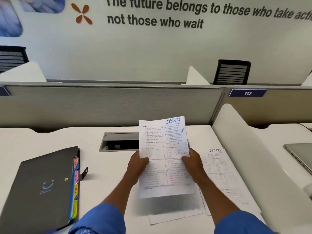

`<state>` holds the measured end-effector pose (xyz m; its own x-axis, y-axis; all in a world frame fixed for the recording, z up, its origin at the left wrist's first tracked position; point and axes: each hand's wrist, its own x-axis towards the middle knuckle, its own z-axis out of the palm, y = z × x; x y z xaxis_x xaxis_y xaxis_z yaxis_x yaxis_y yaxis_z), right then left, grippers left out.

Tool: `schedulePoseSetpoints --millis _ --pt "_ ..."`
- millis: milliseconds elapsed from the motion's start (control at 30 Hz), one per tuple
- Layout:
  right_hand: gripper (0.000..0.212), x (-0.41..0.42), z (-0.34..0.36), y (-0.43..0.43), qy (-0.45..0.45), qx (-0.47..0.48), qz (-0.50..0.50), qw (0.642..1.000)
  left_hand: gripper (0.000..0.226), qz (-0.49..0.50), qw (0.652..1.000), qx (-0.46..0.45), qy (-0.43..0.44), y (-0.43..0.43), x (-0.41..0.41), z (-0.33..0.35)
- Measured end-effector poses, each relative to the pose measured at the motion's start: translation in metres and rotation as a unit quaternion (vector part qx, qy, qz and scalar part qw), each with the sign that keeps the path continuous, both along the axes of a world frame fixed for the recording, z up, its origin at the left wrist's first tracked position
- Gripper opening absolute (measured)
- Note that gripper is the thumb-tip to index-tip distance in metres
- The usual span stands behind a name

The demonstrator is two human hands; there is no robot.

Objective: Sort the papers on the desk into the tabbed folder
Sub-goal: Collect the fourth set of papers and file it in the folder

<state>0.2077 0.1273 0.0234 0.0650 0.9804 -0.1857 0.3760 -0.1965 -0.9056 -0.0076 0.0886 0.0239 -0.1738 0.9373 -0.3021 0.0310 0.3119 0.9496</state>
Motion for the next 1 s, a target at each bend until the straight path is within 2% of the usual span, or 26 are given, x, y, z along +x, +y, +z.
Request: schedulePoseSetpoints --millis 233,433,533,733,867,1000 --pt "0.025 0.078 -0.013 0.005 -0.100 -0.024 -0.070 0.992 0.025 -0.052 0.997 -0.043 0.026 0.019 0.084 -0.021" --pt "0.016 0.132 -0.022 0.007 -0.170 -0.065 -0.093 0.979 0.030 -0.066 0.994 -0.079 0.032 0.031 0.141 -0.047" --pt "0.025 0.155 -0.029 0.010 -0.216 -0.086 -0.096 0.968 0.028 -0.066 0.993 -0.096 0.030 0.035 0.165 -0.053" --pt "0.018 0.182 -0.036 0.013 -0.214 -0.118 -0.120 0.962 0.030 -0.092 0.988 -0.102 0.066 0.043 0.204 -0.065" --pt "0.035 0.197 -0.053 0.020 -0.216 -0.142 -0.132 0.957 0.029 -0.108 0.983 -0.102 0.110 0.047 0.224 -0.071" --pt "0.039 0.202 -0.057 0.020 -0.257 -0.182 -0.120 0.941 0.030 -0.120 0.975 -0.120 0.141 0.048 0.236 -0.080"
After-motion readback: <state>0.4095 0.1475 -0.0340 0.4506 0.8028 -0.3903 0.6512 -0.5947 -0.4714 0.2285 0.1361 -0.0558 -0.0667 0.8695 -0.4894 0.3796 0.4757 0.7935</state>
